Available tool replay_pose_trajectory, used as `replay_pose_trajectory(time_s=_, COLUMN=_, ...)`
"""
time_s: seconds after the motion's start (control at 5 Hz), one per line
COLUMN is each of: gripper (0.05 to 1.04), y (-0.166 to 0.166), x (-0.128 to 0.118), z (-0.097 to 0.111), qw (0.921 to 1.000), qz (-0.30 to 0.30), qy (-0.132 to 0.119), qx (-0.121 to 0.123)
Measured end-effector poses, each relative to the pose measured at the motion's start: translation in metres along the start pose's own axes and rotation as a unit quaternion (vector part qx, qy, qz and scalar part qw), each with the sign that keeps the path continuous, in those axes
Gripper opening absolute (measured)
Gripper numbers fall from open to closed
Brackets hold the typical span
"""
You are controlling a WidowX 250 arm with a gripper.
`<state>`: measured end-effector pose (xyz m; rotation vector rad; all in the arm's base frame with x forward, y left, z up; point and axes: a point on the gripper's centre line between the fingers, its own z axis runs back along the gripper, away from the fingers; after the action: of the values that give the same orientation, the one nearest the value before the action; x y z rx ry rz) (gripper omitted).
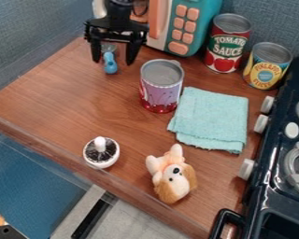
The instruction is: Moved a blue spoon from the top left of the table to the bottom left of the table
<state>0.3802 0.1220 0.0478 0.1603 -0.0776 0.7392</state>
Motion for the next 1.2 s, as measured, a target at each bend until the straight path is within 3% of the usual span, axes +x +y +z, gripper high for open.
replay_pose_trajectory(time_s=0.2, gripper=0.999, y=-0.0074, x=0.0017, z=-0.0123, qw=0.9998, qz=-0.019, qy=0.006, qx=-0.008)
replay_pose_trajectory(time_s=0.6, gripper=0.955, y=-0.0130, x=0.0044, z=-0.0169, qw=0.9992, qz=-0.034, qy=0.002, qx=-0.020)
replay_pose_trajectory(time_s=1.0, gripper=0.437, y=-0.0131, x=0.0012, z=-0.0183, qw=0.9996, qz=-0.001, qy=-0.018, qx=-0.021)
replay_pose_trajectory(time_s=1.2, gripper=0.432, y=-0.0128, x=0.0010, z=-0.0174, qw=0.9995, qz=0.007, qy=-0.022, qx=-0.021)
